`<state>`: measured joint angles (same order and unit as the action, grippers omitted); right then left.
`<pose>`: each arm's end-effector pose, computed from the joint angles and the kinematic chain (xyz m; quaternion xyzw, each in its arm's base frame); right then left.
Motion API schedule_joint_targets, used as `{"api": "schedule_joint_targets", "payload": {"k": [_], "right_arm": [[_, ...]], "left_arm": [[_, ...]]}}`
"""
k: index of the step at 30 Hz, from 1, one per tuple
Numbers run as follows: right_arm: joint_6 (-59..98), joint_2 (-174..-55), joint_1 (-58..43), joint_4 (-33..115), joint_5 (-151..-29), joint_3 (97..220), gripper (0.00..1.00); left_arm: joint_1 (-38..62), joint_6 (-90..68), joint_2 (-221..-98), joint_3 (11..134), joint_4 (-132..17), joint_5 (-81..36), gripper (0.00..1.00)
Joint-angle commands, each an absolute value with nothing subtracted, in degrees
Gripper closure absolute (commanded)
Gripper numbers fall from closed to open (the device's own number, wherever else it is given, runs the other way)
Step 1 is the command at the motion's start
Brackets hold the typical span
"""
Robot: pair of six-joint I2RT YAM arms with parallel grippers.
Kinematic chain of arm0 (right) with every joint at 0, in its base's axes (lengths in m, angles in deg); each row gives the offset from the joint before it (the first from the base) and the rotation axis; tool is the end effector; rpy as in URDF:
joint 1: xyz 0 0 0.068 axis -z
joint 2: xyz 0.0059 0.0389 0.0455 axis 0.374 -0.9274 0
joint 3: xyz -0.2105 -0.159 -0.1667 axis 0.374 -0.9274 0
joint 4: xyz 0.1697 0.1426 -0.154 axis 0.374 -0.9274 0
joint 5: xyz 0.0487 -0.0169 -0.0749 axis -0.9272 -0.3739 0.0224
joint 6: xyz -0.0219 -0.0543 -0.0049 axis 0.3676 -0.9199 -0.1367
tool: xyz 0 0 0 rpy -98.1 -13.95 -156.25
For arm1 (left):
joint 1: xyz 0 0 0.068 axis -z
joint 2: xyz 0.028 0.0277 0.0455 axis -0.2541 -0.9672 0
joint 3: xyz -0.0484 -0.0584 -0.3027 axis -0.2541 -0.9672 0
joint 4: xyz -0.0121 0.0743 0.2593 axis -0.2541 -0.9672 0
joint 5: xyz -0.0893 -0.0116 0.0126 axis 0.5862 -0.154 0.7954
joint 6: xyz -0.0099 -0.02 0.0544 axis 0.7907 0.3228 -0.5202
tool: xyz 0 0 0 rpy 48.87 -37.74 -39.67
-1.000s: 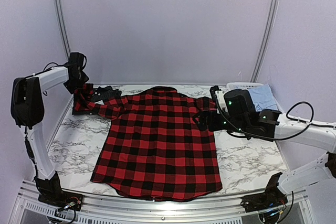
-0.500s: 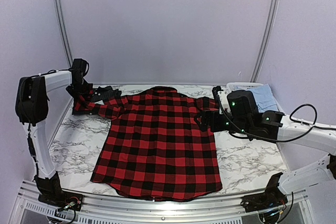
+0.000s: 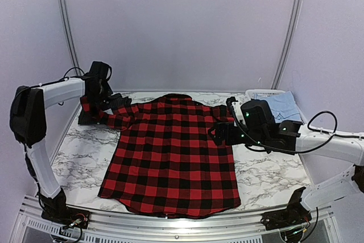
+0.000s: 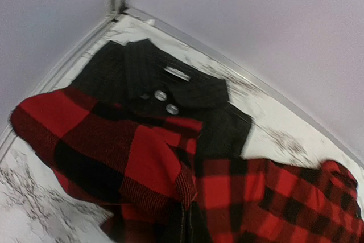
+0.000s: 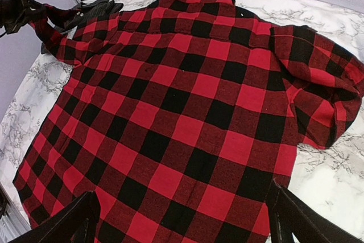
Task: Fold and stack the long sleeve shirts
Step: Pick up the sleeve from the corner of the board, then place the sleeve at the center of the board.
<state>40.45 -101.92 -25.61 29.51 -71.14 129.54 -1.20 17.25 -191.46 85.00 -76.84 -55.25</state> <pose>0.1837 0.1890 0.2934 -0.1078 0.8740 0.2174 0.4209 0.4460 -0.0892 0.2863 -0.2901 0.8439 -0.0131 0.4510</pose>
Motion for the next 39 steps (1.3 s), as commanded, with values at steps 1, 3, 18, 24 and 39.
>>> {"api": "schedule_joint_targets", "payload": {"k": [1,3,18,24,39], "right_arm": [[40.3,-103.9,-25.1,31.8,-70.3,131.1,0.02],[40.1,-104.9,-25.1,32.0,-70.2,131.6,0.02],[37.6,-115.9,-25.1,38.3,-77.0,134.9,0.06],[36.1,-120.6,-25.2,38.1,-77.7,138.4,0.1],[35.0,-119.3,-25.2,36.4,-75.0,138.9,0.12]], "left_arm": [[8.1,12.0,-183.8,79.2,-74.4,-51.6,1.0],[13.9,11.2,-181.5,74.9,-73.6,-49.3,1.0],[24.8,9.6,-174.1,53.0,-58.5,-26.7,1.0],[24.8,10.6,-173.0,56.6,-57.8,-20.5,1.0],[22.1,11.7,-172.9,57.4,-69.0,-23.0,0.97]]}}
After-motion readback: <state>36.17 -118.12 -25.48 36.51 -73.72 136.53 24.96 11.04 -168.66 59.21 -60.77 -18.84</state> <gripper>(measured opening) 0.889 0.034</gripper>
